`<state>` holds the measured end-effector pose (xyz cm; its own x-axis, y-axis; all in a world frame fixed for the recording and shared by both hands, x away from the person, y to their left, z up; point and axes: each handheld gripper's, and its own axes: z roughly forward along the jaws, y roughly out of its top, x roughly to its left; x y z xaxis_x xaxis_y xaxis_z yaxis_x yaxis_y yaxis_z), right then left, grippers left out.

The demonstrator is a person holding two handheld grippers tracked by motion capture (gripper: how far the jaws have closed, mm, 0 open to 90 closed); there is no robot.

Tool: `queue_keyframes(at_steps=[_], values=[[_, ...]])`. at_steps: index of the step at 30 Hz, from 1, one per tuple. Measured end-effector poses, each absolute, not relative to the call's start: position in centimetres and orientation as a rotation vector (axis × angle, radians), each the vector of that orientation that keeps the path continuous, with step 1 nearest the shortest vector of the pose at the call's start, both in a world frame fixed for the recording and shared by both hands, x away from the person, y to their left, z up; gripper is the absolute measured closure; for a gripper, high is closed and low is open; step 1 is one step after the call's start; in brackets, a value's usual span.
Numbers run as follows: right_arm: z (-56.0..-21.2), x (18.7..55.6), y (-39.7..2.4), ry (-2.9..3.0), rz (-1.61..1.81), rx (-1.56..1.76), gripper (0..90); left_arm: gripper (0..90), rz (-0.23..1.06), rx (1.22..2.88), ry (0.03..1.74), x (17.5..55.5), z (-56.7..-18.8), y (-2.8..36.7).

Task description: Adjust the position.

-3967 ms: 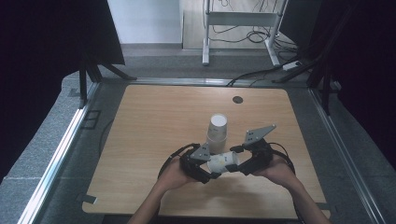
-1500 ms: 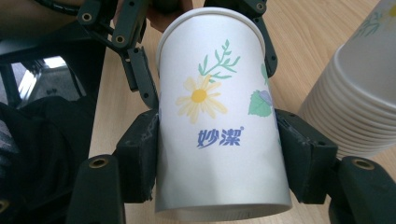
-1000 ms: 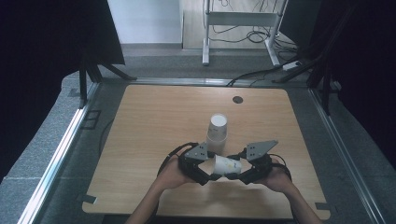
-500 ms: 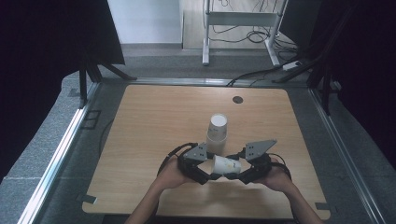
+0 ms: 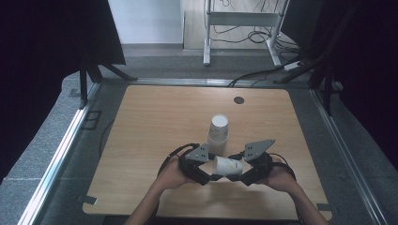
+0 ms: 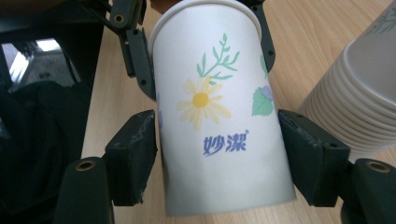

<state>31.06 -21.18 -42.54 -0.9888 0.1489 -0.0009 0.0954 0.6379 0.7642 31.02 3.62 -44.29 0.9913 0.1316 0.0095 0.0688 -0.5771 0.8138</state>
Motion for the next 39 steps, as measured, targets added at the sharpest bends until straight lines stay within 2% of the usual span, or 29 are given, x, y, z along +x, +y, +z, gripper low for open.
queue_keyframes(at_steps=[15, 23, 29, 39], values=[[-40.6, 31.0, -18.6, 2.916, 0.887, 0.078, 25.7, 29.1, 0.104, 2.229, 0.118, 30.9, -44.2, 3.0], [-40.6, 31.1, -16.9, 2.949, 0.726, 0.013, 34.7, 29.2, 0.114, 2.255, 0.103, 30.8, -44.2, 2.9], [-40.7, 31.1, -17.4, 2.938, 0.814, 0.038, 36.5, 29.2, 0.084, 2.215, 0.113, 30.9, -44.1, 3.5], [-41.4, 31.0, -19.4, 2.853, 1.143, 0.131, 36.5, 21.6, 0.030, 2.112, 0.158, 31.2, -43.7, 4.3]])
